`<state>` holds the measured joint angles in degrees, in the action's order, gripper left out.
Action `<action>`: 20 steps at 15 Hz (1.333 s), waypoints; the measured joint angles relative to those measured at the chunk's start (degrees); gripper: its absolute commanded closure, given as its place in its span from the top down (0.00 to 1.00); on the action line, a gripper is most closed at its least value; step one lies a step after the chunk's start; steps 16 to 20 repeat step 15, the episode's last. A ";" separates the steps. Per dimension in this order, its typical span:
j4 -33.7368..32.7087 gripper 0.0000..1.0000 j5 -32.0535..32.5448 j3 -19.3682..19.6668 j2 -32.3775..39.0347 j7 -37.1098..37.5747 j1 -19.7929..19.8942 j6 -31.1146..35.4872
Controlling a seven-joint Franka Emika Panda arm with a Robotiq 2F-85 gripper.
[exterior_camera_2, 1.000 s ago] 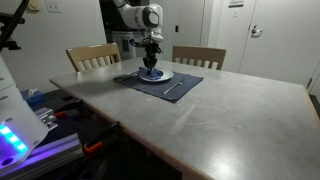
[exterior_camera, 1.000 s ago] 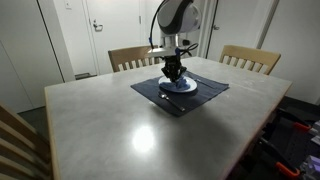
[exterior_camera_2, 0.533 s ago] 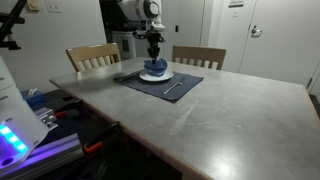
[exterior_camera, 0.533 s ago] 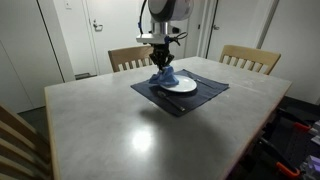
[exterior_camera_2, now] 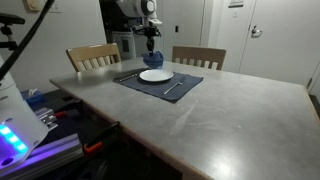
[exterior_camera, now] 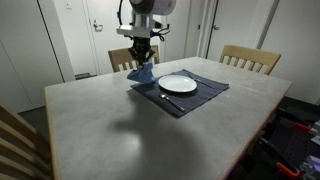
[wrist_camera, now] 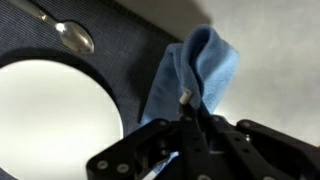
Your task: Use the blue towel to wipe the white plate
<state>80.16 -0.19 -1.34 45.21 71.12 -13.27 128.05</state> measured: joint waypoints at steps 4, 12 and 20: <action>-5.19 0.02 -2.72 -2.22 4.17 -8.33 0.08 -9.28; -13.35 0.68 -2.95 -1.28 10.38 -14.53 0.33 -19.39; -17.78 0.89 -2.43 -0.95 10.44 -17.60 0.26 -22.40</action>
